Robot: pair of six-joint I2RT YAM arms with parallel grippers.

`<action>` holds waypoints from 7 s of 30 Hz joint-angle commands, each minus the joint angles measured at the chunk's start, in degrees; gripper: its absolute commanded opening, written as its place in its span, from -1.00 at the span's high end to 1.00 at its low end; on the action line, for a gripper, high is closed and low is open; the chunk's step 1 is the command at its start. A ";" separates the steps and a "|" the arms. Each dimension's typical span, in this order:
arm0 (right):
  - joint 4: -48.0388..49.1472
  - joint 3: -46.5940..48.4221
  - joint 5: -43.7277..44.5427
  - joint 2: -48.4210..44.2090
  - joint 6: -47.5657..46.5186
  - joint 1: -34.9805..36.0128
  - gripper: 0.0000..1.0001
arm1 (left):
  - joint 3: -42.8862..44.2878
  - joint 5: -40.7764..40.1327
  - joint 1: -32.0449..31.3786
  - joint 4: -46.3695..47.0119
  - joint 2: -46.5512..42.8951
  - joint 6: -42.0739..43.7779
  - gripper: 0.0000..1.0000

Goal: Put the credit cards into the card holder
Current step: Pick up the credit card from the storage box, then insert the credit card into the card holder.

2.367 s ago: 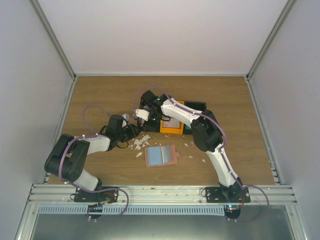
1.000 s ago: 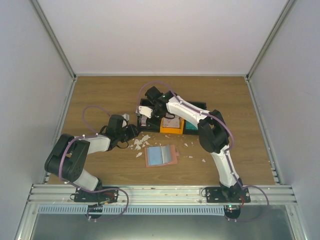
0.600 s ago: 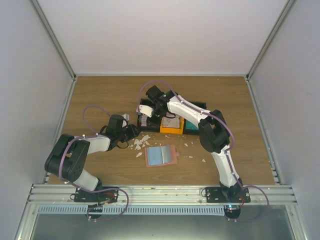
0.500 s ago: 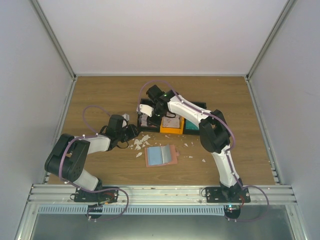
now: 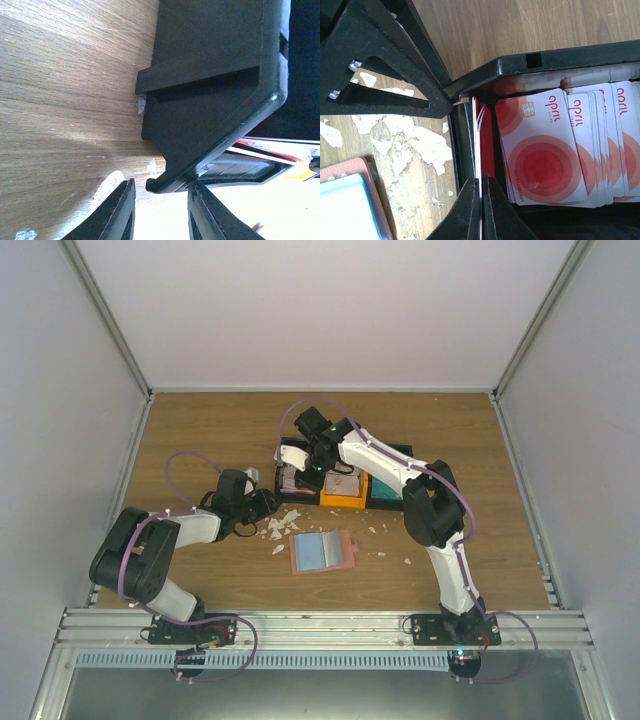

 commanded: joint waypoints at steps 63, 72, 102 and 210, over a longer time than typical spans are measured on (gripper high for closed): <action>57.31 -35.87 -41.99 -22.71 67.69 -15.20 0.99 | 6.67 25.16 0.53 20.52 -2.94 -7.10 -0.15; 62.69 -37.76 -48.10 -23.21 70.82 -15.29 0.99 | 5.14 29.66 0.53 30.07 -0.66 -14.48 0.47; 79.98 -47.79 -49.59 -28.01 77.25 -17.72 0.73 | 5.51 33.84 0.51 29.85 -5.44 -18.72 1.00; 70.69 -80.87 -10.19 -36.06 84.80 0.55 0.99 | -14.71 9.85 -13.19 -13.17 -20.38 -0.07 1.00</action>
